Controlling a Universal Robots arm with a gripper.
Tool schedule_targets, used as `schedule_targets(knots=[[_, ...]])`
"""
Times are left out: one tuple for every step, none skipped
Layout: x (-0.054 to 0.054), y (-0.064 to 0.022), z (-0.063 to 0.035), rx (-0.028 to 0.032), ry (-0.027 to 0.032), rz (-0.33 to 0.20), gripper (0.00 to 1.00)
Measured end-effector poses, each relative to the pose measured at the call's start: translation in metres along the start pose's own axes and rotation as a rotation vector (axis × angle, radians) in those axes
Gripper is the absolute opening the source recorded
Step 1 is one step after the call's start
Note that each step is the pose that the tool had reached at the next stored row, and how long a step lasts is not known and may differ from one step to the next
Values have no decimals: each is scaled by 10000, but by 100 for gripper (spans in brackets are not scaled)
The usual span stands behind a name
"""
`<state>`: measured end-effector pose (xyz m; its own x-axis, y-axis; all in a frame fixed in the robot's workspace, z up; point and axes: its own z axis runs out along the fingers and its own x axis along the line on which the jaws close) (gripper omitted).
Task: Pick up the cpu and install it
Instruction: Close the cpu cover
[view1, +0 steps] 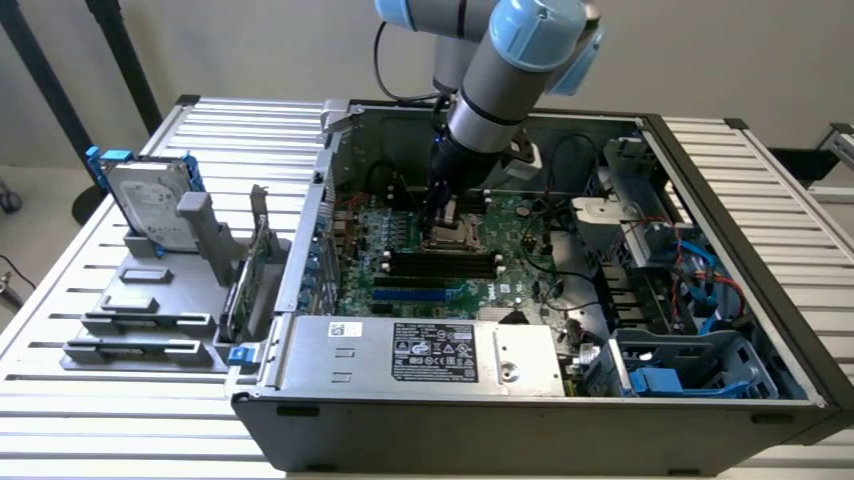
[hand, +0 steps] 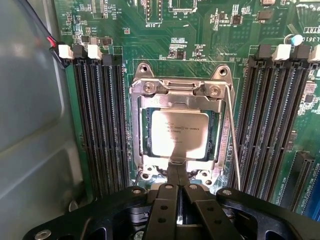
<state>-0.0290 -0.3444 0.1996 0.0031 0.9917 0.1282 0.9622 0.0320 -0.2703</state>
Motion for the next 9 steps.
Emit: schedule_targets(knots=[[1,-5,-7,27,27,9,11],[2,-12,-17,49,55,19,11],[2,-20,-27,71,81,24,11],[0,-29,-37,92,108,29,11],[-4,-40,-44,111,141,32,11],[-9,-52,-49,138,179,34,11],[-14,-65,-51,171,206,36,11],[-20,-78,-55,205,231,38,11],[-26,-94,-57,231,258,37,11]])
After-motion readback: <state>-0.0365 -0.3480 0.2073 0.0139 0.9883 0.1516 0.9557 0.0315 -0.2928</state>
